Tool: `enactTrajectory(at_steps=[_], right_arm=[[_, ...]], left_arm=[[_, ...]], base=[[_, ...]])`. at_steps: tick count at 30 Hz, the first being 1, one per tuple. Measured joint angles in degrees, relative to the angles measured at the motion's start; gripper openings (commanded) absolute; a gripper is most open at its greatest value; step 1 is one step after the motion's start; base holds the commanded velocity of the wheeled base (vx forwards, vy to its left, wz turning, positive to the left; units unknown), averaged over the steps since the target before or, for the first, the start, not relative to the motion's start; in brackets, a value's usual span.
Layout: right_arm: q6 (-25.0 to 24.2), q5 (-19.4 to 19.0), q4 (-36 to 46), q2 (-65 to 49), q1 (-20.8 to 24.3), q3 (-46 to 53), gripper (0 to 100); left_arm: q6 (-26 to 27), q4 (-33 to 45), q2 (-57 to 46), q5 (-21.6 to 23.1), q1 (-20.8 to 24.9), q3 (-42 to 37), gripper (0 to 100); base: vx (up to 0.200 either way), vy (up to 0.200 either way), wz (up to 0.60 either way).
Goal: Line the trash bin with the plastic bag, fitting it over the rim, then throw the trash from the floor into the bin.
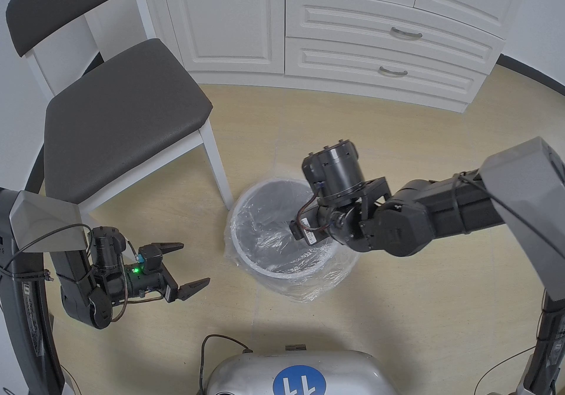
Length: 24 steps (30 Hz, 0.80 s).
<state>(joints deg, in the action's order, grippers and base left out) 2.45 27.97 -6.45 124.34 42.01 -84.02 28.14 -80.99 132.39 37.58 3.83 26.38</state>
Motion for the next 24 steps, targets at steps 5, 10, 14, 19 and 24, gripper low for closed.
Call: enactTrajectory(at_steps=[5,10,14,19,24], right_arm=[[-0.1,2.7,3.9,7.0,1.7,-6.9,100],[0.0,4.7,5.2,13.4,2.3,-12.5,100],[-0.4,5.1,5.4,17.2,2.4,-16.3,100],[-0.7,4.9,5.4,20.5,2.1,-19.6,100],[-1.2,4.9,5.7,22.2,0.9,-19.7,100]], left_arm=[[-4.4,-5.8,-1.1,-0.1,-1.0,-4.4,100],[-5.8,-6.6,-2.8,0.0,-3.8,-6.6,100],[-6.1,-6.8,-4.3,0.2,-5.4,-7.4,100],[-6.1,-6.8,-5.4,0.3,-6.0,-7.8,100],[-5.9,-6.8,-5.7,0.4,-6.5,-7.8,100]], base=[[0.0,0.0,0.0],[0.0,0.0,0.0],[0.0,0.0,0.0],[0.0,0.0,0.0],[0.0,0.0,0.0]])
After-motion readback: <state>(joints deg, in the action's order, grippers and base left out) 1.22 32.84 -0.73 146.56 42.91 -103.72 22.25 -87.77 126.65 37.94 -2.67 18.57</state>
